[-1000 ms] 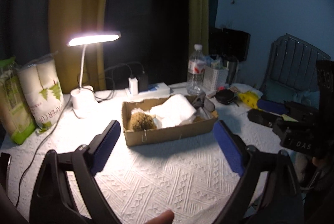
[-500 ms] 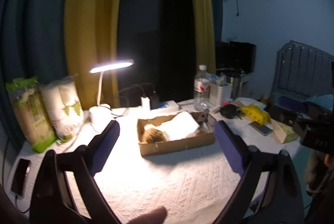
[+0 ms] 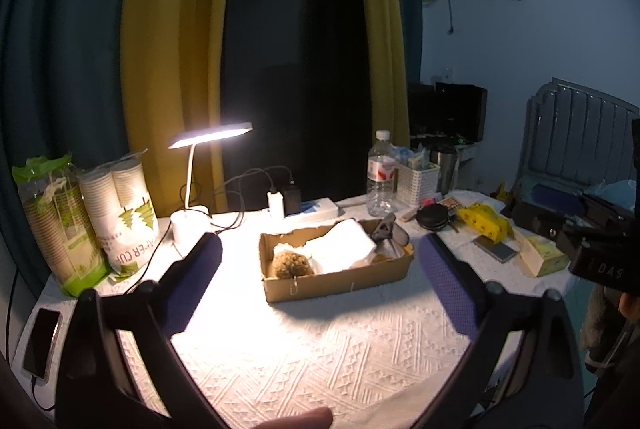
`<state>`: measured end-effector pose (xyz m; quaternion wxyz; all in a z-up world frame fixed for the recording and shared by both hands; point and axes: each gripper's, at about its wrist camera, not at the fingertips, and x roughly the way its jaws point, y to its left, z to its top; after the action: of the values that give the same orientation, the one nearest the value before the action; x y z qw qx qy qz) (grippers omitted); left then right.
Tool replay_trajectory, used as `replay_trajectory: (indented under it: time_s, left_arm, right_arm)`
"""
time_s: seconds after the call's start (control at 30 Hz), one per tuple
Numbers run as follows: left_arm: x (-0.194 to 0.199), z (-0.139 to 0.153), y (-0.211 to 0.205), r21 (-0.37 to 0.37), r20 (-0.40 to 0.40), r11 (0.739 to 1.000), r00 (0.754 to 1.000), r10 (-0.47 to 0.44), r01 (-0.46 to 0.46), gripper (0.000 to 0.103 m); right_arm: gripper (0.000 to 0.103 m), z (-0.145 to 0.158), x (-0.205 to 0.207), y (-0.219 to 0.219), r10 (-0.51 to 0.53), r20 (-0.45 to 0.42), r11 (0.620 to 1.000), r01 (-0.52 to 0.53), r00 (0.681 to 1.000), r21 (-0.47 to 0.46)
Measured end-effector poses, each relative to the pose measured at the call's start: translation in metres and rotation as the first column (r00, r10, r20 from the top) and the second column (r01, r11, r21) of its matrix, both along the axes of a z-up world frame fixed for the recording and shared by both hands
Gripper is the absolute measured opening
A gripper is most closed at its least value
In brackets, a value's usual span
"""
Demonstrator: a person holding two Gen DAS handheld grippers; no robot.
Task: Organize soft objects
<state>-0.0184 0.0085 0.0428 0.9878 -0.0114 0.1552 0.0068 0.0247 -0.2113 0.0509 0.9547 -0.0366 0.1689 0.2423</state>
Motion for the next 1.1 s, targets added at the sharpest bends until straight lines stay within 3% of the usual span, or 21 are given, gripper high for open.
replay_trajectory:
  time_s: [1.1]
  left_arm:
    - [0.009, -0.007, 0.003, -0.020, -0.004, 1.000, 1.000, 0.001, -0.001, 0.099]
  right_arm:
    - [0.066, -0.007, 0.013, 0.008, 0.009, -0.030, 1.000, -0.010, 1.000, -0.020]
